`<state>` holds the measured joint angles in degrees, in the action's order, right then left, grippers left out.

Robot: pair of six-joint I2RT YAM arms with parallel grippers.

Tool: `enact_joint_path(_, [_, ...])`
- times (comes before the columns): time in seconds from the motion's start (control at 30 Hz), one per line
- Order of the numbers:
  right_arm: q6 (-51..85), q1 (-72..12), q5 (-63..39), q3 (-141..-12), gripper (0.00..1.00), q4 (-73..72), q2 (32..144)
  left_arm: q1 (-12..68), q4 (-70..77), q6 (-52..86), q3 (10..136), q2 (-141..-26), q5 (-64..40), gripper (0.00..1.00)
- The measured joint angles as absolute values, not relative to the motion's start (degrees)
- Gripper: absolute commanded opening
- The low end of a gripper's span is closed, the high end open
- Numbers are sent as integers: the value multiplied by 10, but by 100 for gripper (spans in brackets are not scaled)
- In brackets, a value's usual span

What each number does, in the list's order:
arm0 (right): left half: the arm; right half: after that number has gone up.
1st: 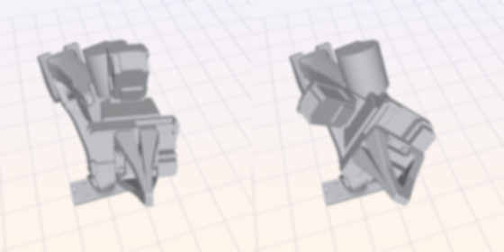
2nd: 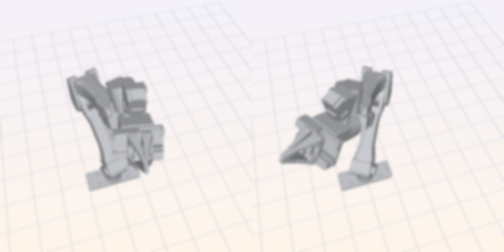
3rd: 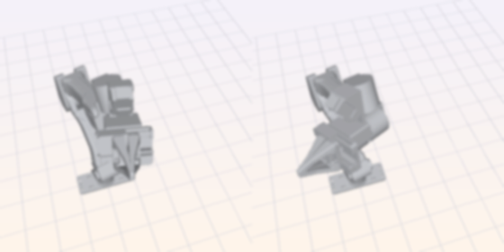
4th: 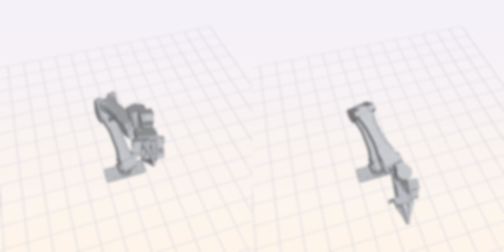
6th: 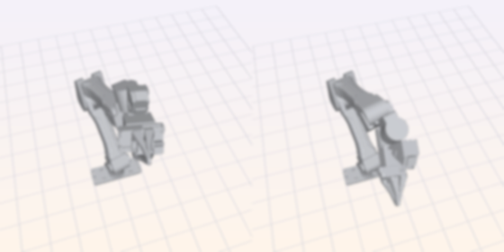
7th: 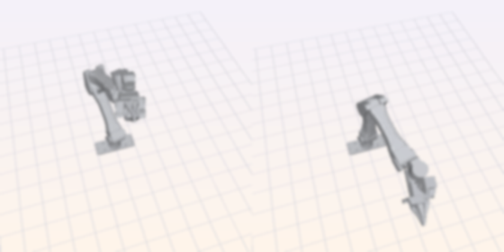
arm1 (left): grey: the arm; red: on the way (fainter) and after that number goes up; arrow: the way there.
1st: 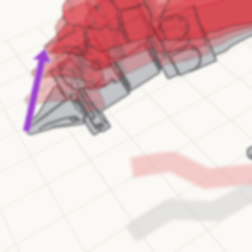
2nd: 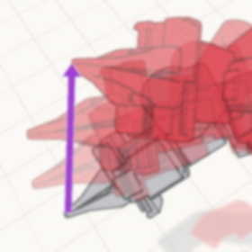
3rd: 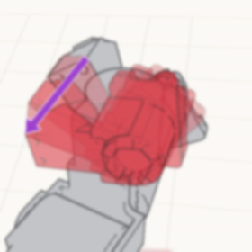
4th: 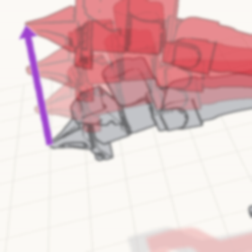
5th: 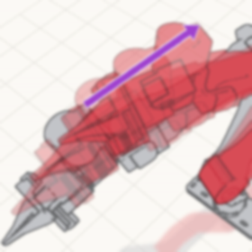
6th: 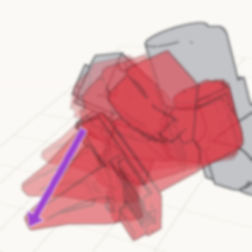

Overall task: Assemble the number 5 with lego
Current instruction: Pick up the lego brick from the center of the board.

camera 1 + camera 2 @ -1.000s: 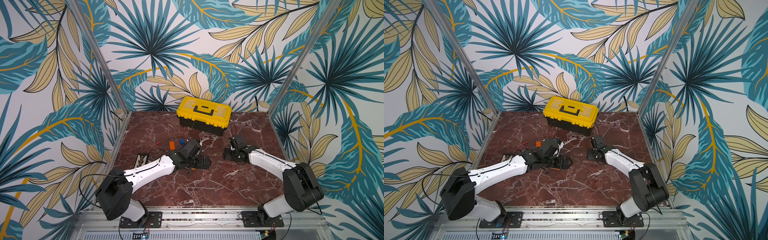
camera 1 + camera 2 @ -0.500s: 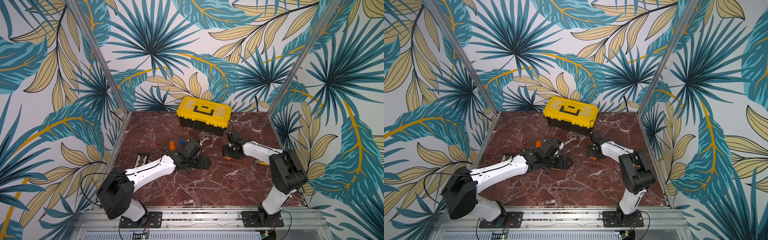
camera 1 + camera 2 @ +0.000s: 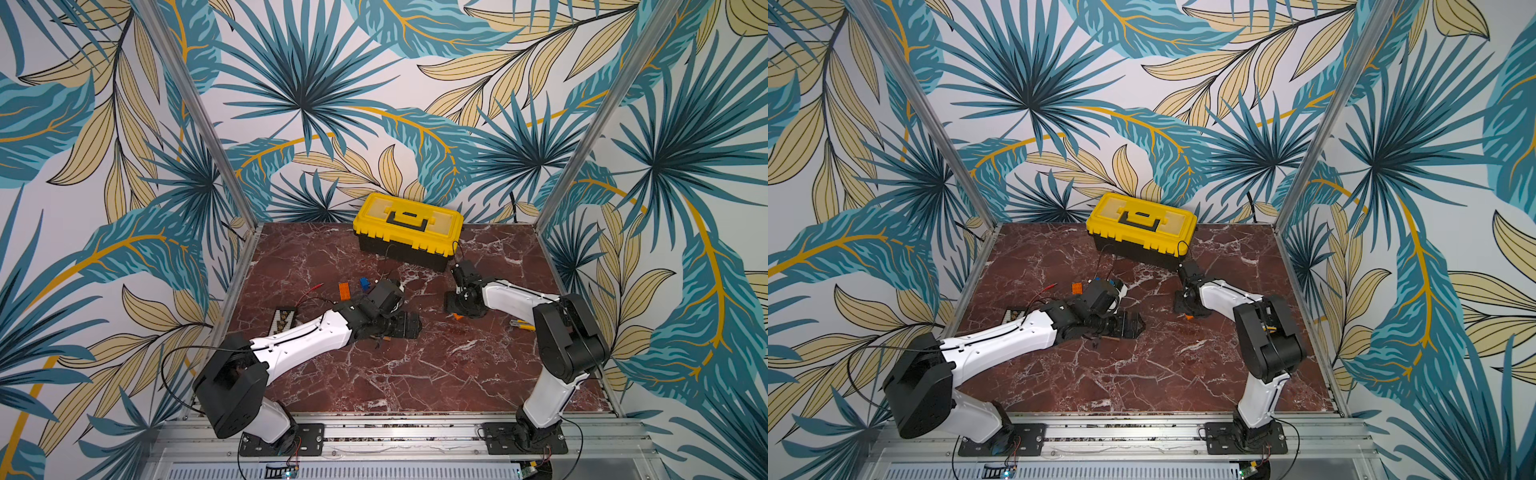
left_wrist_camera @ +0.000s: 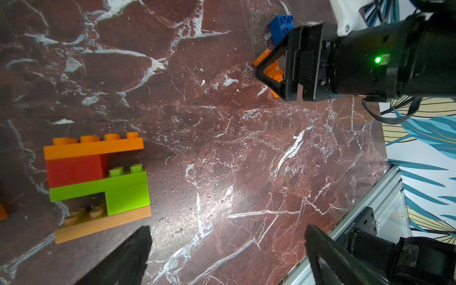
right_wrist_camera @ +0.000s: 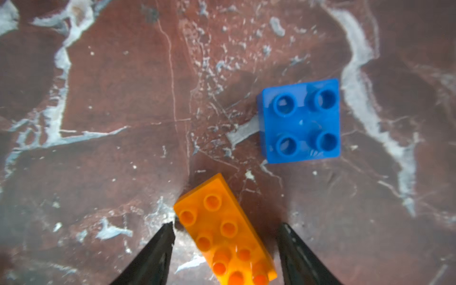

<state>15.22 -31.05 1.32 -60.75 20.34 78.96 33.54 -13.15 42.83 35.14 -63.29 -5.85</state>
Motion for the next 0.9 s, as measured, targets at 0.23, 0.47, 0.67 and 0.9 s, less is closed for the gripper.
enact_joint_path(0.23, [300, -226, 37, -469, 65, 199, 778, 374, -190, 403, 518, -773, -91, 100])
enact_joint_path(0.47, [293, -214, 36, -501, 69, 200, 853, 450, -225, 389, 585, -843, -86, 100])
enact_joint_path(0.67, [265, -208, 64, -530, 70, 208, 906, 463, -230, 391, 586, -861, -86, 100])
enact_joint_path(0.9, [249, -184, 56, -569, 69, 212, 966, 464, -230, 394, 586, -861, -86, 100])
